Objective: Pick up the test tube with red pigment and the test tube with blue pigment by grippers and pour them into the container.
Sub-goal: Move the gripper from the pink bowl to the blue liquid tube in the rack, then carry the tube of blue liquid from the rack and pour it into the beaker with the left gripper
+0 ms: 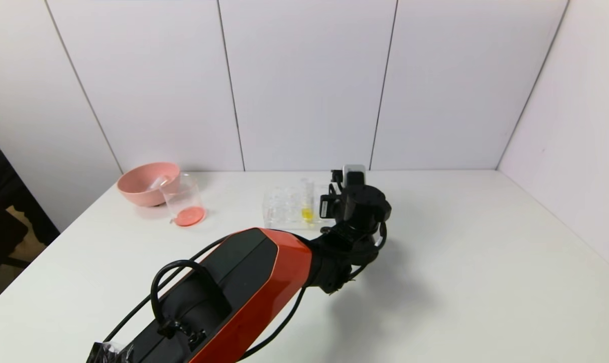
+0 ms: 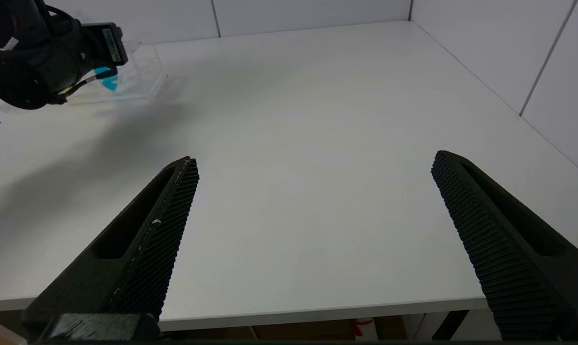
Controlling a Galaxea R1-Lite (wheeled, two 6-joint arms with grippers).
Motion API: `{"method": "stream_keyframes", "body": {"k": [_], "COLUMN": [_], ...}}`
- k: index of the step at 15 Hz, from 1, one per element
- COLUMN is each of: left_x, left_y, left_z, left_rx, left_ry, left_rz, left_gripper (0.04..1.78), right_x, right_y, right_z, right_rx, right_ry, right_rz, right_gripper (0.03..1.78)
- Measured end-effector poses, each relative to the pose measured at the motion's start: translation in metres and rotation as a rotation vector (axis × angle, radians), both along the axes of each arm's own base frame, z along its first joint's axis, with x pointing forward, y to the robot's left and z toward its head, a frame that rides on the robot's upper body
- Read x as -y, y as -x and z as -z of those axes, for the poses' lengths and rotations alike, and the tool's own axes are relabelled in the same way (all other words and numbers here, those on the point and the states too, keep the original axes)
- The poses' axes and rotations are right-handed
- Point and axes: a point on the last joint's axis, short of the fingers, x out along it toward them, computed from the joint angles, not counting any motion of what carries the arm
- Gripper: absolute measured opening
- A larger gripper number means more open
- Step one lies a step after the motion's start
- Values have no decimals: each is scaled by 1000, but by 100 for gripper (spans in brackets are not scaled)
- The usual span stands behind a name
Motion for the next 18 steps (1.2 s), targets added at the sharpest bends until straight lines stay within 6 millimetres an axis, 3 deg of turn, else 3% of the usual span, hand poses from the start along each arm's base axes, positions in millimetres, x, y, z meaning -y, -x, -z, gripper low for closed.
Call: {"method": "stream_keyframes", "body": {"k": [1,9,18], "left_x": [0,0,-10], "left_y": [0,1,14], "left_z": [0,-5,-81], "left_rx": [1,4,99], "left_ry": [1,-1,44], "left_rz": [-1,1,8], "left_gripper": [52,53,53], "right_x": [0,0,0], "right_y": [0,0,0], "right_z": [0,0,0], "right_rx": [0,0,0], "right_ry": [0,0,0], "right_rz": [0,0,0], "right_gripper": [177,177,177]}}
